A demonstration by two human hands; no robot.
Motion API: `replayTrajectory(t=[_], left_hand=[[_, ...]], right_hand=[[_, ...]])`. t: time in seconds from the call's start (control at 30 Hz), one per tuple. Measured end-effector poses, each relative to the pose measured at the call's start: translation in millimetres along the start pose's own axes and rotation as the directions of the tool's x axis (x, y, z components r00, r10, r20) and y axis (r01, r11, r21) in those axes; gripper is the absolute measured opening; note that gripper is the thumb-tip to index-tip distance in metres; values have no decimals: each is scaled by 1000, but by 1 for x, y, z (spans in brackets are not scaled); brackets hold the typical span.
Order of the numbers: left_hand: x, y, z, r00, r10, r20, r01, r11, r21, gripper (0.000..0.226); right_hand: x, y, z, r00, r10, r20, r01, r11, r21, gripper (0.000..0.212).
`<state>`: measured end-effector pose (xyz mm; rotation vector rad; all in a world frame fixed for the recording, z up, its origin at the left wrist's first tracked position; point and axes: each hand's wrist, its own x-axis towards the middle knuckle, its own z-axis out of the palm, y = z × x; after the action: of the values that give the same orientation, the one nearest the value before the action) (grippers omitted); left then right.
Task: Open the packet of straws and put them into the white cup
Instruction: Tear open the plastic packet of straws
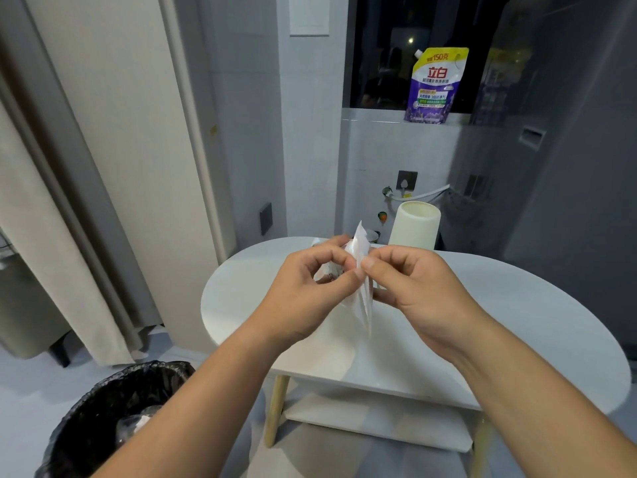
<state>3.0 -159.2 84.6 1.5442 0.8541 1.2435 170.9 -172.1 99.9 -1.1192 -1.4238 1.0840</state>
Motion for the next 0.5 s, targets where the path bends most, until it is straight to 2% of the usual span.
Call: replayTrajectory(t=[0.2, 0.4, 0.5], left_hand=[[0, 0, 4, 997, -31, -76, 33, 999, 21, 25], [2, -2, 10, 988, -33, -150, 34, 999, 0, 11], [1, 1, 12, 987, -34, -158, 41, 998, 39, 15]], right_hand=[[1, 4, 7, 996, -76, -53, 68, 989, -134, 23], [0, 4, 11, 989, -115, -93, 97, 980, -174, 26], [0, 3, 12, 988, -118, -102, 98, 977, -189, 25]])
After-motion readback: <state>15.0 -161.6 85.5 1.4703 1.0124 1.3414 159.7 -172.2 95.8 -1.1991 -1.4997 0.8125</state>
